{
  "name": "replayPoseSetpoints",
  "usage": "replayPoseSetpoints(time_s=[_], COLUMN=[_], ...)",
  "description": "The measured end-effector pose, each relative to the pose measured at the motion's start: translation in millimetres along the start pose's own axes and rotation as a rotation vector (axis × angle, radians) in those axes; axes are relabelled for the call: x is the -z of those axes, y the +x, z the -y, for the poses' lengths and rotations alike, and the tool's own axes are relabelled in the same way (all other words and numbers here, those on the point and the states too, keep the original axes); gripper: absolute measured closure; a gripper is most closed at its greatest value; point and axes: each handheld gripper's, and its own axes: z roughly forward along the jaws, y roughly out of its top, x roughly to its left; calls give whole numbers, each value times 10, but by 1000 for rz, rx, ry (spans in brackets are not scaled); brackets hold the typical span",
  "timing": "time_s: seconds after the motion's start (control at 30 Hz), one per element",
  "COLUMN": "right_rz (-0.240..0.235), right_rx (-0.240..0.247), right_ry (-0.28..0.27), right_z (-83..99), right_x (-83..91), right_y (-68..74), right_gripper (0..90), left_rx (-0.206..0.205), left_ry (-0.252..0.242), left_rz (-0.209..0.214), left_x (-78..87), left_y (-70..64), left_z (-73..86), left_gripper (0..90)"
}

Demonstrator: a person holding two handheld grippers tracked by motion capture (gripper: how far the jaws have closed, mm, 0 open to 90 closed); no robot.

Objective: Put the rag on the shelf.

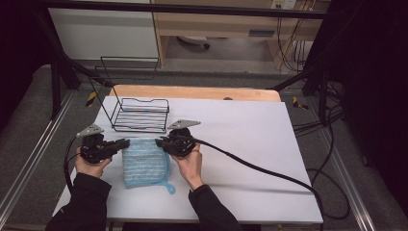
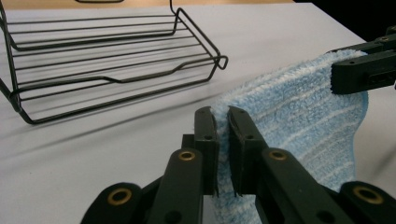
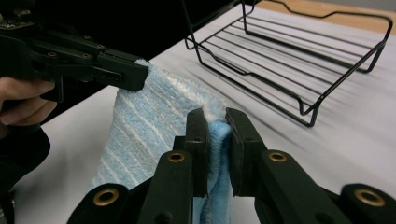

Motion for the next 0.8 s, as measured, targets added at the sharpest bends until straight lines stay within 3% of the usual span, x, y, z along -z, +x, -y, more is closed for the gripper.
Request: replayPoseSetpoints(time_s=[0.8], right_rz=[26], right_rx=[88], right_ry=[-123], right_z=[-212], right_x=[362], right_y=[198], right_gripper=[807], left_rx=[-60], left_ry=[-136], left_rz=[7], left_x=[273], left_y=[-236], left_z=[-194], left_gripper=[827])
